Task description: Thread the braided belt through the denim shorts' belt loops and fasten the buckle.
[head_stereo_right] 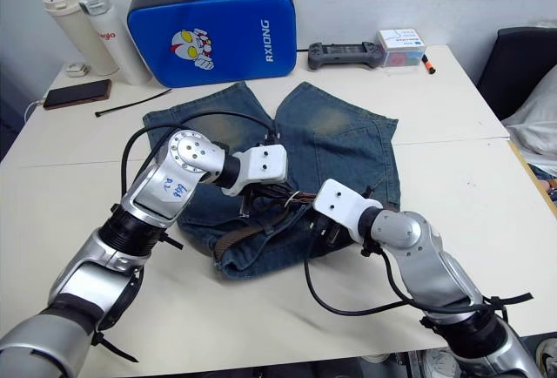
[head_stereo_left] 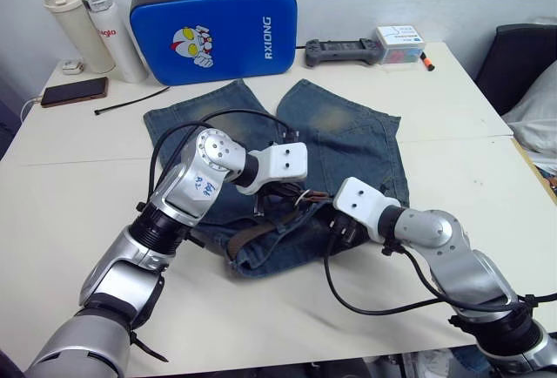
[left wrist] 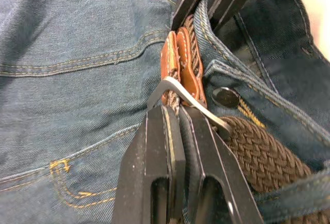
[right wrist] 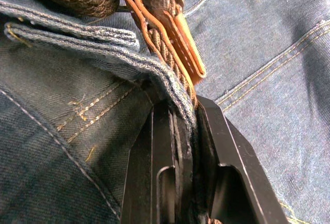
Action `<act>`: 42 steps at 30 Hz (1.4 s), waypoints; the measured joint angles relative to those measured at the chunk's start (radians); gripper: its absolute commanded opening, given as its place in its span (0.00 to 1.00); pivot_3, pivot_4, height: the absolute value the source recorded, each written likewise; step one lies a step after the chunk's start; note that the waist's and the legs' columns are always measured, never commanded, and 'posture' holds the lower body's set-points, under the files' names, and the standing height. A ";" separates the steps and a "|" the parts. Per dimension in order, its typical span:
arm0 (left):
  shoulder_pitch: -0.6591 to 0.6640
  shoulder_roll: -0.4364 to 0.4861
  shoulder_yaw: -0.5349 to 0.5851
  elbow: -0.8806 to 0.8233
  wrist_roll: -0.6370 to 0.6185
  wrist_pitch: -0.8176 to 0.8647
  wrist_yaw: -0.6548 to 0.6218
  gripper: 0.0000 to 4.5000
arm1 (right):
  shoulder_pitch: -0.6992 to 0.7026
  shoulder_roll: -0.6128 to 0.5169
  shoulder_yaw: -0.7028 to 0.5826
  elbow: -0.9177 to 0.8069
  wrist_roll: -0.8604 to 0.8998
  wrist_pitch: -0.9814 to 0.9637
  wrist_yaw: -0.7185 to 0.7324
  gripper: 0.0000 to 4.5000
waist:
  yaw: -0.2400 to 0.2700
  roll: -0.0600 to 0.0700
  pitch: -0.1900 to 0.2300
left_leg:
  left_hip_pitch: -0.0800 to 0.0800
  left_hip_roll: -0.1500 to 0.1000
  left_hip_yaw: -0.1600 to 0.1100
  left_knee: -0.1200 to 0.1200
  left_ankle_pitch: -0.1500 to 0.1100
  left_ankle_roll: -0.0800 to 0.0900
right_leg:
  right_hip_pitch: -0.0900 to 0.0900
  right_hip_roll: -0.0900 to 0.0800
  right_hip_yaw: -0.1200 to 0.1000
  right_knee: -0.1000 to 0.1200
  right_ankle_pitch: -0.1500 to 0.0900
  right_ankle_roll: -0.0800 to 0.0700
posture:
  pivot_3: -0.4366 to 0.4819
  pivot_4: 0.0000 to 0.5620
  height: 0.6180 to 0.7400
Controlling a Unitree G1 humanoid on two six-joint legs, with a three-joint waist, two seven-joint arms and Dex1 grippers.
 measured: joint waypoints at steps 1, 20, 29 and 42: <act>0.000 -0.006 -0.007 0.000 0.002 0.002 0.003 0.00 | 0.000 -0.001 0.000 0.000 0.001 0.005 0.007 0.01 | 0.000 0.000 0.000 | 0.000 0.000 0.000 0.000 0.000 0.000 | 0.000 0.000 0.000 0.000 0.000 0.000 | 0.48 0.27 1.00; 0.036 -0.047 -0.038 -0.092 -0.001 0.116 0.041 0.00 | -0.004 -0.015 -0.245 -0.091 0.283 0.236 0.123 0.99 | 0.005 0.000 0.000 | -0.001 0.000 0.000 0.001 -0.001 0.001 | 0.000 0.000 0.000 0.000 0.000 0.000 | 0.48 0.27 1.00; 0.046 -0.030 -0.051 -0.131 -0.002 0.147 0.073 0.00 | -0.068 -0.181 -0.301 0.047 0.305 0.080 0.191 0.99 | 0.003 0.000 0.000 | 0.000 0.000 0.001 0.001 -0.001 0.001 | 0.000 0.000 0.000 -0.002 0.000 0.000 | 0.48 0.27 1.00; 0.046 -0.026 -0.055 -0.133 -0.003 0.154 0.088 0.00 | -0.042 -0.150 -0.143 0.152 0.201 -0.131 0.161 0.99 | 0.003 0.000 0.000 | 0.000 0.000 0.001 0.002 -0.001 0.001 | 0.000 0.000 0.000 -0.002 0.000 0.000 | 0.48 0.27 1.00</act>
